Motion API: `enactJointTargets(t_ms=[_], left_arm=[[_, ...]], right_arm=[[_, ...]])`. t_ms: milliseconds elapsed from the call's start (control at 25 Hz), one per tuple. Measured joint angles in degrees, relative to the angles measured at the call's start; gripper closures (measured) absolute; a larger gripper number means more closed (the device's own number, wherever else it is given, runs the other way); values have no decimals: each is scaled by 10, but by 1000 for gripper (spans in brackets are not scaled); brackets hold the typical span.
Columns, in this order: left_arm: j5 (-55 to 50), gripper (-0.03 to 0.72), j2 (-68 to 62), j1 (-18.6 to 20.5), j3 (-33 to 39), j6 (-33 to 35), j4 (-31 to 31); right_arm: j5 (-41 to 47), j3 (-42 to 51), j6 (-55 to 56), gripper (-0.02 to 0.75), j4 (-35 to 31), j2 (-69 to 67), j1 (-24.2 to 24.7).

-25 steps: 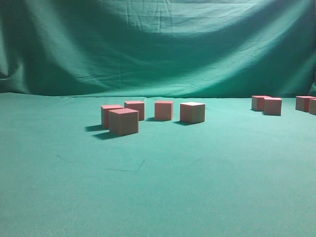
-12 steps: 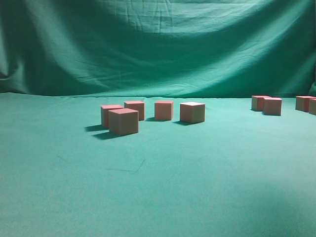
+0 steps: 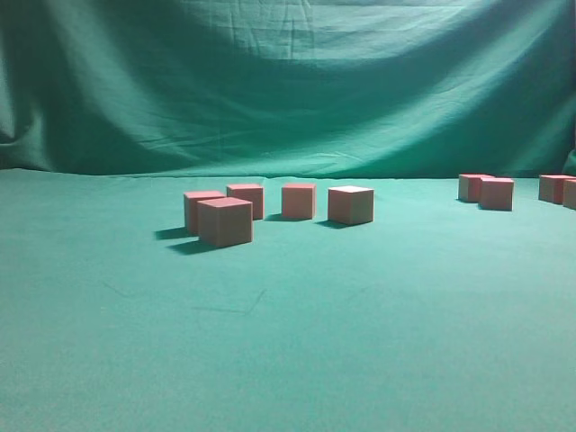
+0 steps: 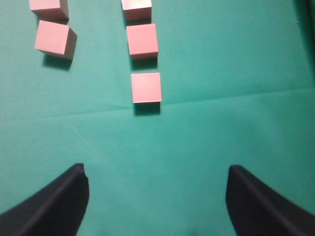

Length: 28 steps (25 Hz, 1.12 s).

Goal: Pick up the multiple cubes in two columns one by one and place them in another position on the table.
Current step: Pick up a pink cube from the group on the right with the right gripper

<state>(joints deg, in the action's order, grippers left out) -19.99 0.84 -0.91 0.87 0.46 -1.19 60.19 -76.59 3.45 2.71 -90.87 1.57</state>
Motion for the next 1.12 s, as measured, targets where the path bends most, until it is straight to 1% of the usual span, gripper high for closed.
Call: enactJointTargets(t_ms=[80,600,960,1120], left_arm=[[0,688,0,0,0,0,0],[0,688,0,0,0,0,0],[0,688,0,0,0,0,0],[0,688,0,0,0,0,0]], right_arm=[[-20,14,-12,177,-4,-9,0],[-126,18,-49,177,-6,-146,3],[-190,18,-56,177,-6,-200,3],[-205,18,-56,177,-6,-215,3]])
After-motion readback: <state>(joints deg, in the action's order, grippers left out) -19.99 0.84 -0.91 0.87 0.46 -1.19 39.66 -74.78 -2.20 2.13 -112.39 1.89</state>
